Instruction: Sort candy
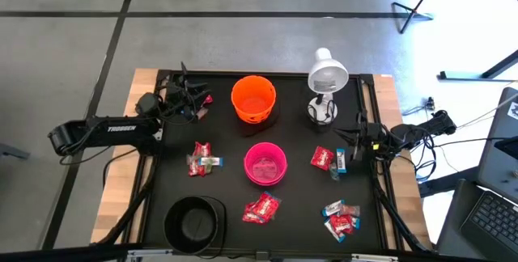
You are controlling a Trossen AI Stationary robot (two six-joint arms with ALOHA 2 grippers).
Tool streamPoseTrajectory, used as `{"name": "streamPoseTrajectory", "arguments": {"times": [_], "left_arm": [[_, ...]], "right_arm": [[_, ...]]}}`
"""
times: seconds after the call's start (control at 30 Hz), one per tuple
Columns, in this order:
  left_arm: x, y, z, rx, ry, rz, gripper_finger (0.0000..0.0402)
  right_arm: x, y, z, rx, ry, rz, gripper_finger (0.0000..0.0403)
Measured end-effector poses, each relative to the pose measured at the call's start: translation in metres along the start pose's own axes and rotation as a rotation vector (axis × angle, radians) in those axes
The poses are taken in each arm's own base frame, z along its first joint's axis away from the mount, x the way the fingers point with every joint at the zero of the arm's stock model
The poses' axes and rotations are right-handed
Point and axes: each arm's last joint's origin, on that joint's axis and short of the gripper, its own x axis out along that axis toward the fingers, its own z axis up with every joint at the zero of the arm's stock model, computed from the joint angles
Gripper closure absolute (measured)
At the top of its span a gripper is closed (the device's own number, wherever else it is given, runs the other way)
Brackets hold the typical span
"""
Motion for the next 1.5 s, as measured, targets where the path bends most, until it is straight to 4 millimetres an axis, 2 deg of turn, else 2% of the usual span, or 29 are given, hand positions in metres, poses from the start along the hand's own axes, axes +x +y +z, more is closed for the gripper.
{"name": "streamPoseTrajectory", "arguments": {"times": [0.13,0.4,0.57,0.9,1.0,1.13,1.5], "left_arm": [[0.0,0.0,0.0,0.0,0.0,0.0,0.025],[0.0,0.0,0.0,0.0,-0.001,0.0,0.025],[0.0,0.0,0.0,0.0,0.0,0.0,0.025],[0.0,0.0,0.0,0.0,0.0,0.0,0.025],[0.0,0.0,0.0,0.0,0.0,0.001,0.025],[0.0,0.0,0.0,0.0,0.0,0.0,0.025],[0.0,0.0,0.0,0.0,0.0,0.0,0.025]], "right_arm": [[0.0,-0.001,0.006,0.042,-0.056,-0.026,0.0384],[-0.005,-0.003,0.033,0.191,-0.312,0.087,0.0384],[-0.007,-0.005,0.038,0.217,-0.362,0.068,0.0384],[-0.008,-0.007,0.043,0.188,-0.313,0.046,0.0384],[-0.006,-0.008,0.043,0.179,-0.286,-0.011,0.0384],[-0.002,-0.006,0.039,0.153,-0.239,-0.058,0.0384],[0.012,0.005,0.03,0.148,-0.133,-0.036,0.0384]]}}
